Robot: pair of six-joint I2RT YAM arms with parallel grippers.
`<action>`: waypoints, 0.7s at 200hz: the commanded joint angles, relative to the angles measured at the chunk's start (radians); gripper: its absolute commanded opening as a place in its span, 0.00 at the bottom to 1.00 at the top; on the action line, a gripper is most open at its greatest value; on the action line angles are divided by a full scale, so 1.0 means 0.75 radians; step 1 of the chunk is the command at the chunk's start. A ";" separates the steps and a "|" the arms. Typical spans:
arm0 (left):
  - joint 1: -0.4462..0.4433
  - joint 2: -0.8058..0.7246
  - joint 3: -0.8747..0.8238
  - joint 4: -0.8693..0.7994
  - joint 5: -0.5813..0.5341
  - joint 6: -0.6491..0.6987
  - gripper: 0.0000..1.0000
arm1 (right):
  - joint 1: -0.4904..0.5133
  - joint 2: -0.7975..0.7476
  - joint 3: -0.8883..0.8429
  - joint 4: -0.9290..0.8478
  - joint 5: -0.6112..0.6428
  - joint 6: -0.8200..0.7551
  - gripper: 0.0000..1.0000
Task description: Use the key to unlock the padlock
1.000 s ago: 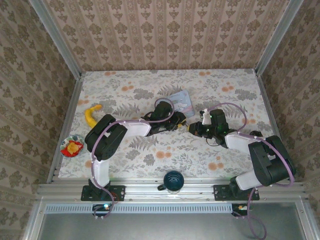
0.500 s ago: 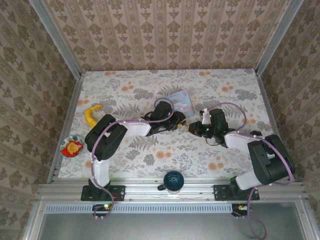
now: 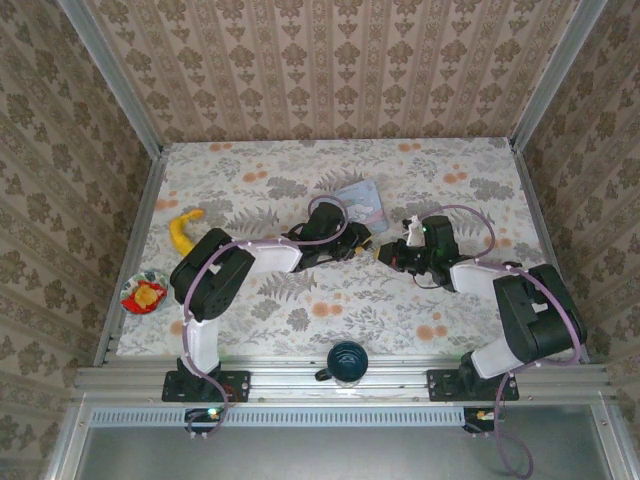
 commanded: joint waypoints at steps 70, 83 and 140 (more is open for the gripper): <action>-0.024 0.064 -0.040 -0.144 0.148 -0.129 0.00 | -0.049 0.020 0.000 0.093 0.000 0.021 0.00; -0.019 0.065 -0.045 -0.134 0.144 -0.138 0.00 | -0.047 -0.004 -0.010 0.057 0.004 -0.008 0.00; -0.013 0.056 -0.037 -0.144 0.126 -0.149 0.00 | -0.013 -0.138 -0.101 -0.021 0.021 -0.089 0.00</action>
